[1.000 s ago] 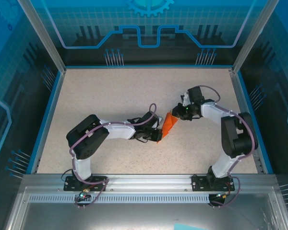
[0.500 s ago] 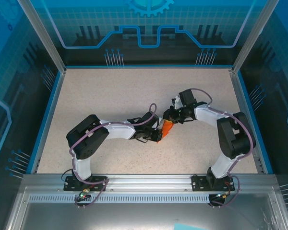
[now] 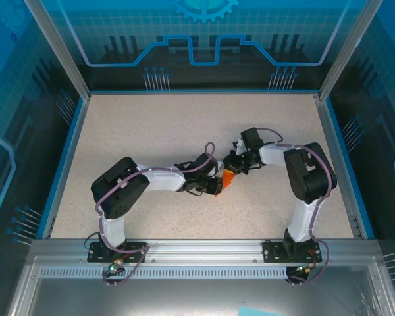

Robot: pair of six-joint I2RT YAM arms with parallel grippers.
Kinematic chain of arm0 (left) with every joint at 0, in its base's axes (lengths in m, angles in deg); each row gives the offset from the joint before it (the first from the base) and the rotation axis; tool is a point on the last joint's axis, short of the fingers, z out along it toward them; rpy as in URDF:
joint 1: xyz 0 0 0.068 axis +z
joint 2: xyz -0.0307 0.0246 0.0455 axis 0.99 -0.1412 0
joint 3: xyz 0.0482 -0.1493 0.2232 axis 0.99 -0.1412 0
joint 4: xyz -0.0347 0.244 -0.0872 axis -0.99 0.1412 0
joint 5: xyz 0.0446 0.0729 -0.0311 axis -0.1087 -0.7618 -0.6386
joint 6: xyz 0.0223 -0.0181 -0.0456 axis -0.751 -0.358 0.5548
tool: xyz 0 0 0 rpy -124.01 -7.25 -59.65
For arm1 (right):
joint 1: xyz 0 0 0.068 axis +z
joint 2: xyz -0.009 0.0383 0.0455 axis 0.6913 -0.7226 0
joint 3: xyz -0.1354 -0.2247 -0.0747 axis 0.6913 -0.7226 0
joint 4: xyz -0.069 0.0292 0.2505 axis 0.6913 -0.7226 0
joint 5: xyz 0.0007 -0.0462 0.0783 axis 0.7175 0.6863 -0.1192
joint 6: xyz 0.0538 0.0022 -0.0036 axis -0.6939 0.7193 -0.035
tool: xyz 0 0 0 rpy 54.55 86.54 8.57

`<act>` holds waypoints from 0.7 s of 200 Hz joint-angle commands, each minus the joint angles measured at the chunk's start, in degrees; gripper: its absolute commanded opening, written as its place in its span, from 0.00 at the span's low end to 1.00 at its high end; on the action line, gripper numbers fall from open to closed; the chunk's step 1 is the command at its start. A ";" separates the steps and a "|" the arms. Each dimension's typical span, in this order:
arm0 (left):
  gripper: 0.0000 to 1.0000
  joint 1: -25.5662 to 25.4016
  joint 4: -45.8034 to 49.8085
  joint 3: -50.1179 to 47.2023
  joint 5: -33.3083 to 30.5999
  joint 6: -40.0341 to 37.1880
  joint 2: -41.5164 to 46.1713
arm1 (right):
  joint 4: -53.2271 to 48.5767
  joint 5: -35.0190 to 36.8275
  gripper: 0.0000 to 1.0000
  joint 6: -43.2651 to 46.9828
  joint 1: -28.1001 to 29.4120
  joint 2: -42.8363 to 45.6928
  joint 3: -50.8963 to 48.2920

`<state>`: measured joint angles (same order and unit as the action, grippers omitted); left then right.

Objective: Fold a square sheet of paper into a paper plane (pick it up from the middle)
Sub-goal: Fold the wing for the fifth time at the center of the table.

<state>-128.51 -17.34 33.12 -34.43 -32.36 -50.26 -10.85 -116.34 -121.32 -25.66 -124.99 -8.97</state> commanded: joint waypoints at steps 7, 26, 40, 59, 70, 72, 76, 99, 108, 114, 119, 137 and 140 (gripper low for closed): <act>0.00 0.21 9.35 -3.34 -0.92 -2.06 -2.53 | -1.36 4.82 0.16 3.31 -1.92 -2.74 2.50; 0.00 0.23 9.79 -3.23 -0.75 -2.15 -2.78 | -1.95 5.30 0.16 4.03 -2.59 -4.20 3.88; 0.00 0.23 10.07 -3.28 -1.06 -2.41 -2.63 | -2.20 5.89 0.15 4.51 -3.11 -4.72 4.60; 0.00 0.26 9.95 -3.74 -1.09 -2.37 -2.25 | -2.59 6.39 0.15 5.12 -4.25 -5.19 5.25; 0.00 0.31 10.15 -3.68 -1.14 -2.43 -2.25 | -2.70 6.52 0.15 5.39 -5.10 -5.35 5.77; 0.00 0.31 10.20 -3.67 -1.12 -2.49 -2.32 | -2.71 6.55 0.15 5.53 -5.24 -5.40 5.85; 0.00 0.31 10.29 -3.67 -1.08 -2.46 -2.34 | -2.76 6.54 0.15 5.65 -5.43 -5.45 6.06; 0.00 0.31 10.75 -3.67 -0.99 -2.81 -2.52 | -2.95 6.08 0.15 6.08 -6.54 -6.16 7.25; 0.00 0.31 10.99 -3.58 -1.00 -2.92 -2.44 | -2.90 5.93 0.15 6.10 -6.94 -6.36 7.69; 0.00 0.31 11.05 -3.58 -0.99 -2.95 -2.43 | -2.86 5.91 0.15 6.10 -7.17 -6.50 7.93; 0.00 0.31 11.11 -3.56 -0.92 -3.03 -2.49 | -2.94 5.89 0.15 6.10 -7.29 -6.68 8.24; 0.00 0.31 11.19 -3.45 -0.95 -3.20 -2.60 | -2.38 5.66 0.12 5.29 -7.82 -7.02 8.98; 0.00 0.28 11.22 -3.45 -0.87 -3.19 -2.67 | -2.33 5.75 0.12 5.19 -7.92 -7.02 9.21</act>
<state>-127.90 -18.21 33.02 -35.70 -33.84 -50.26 -17.36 -119.81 -116.71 -29.38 -129.64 -2.34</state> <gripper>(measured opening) 0.046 0.128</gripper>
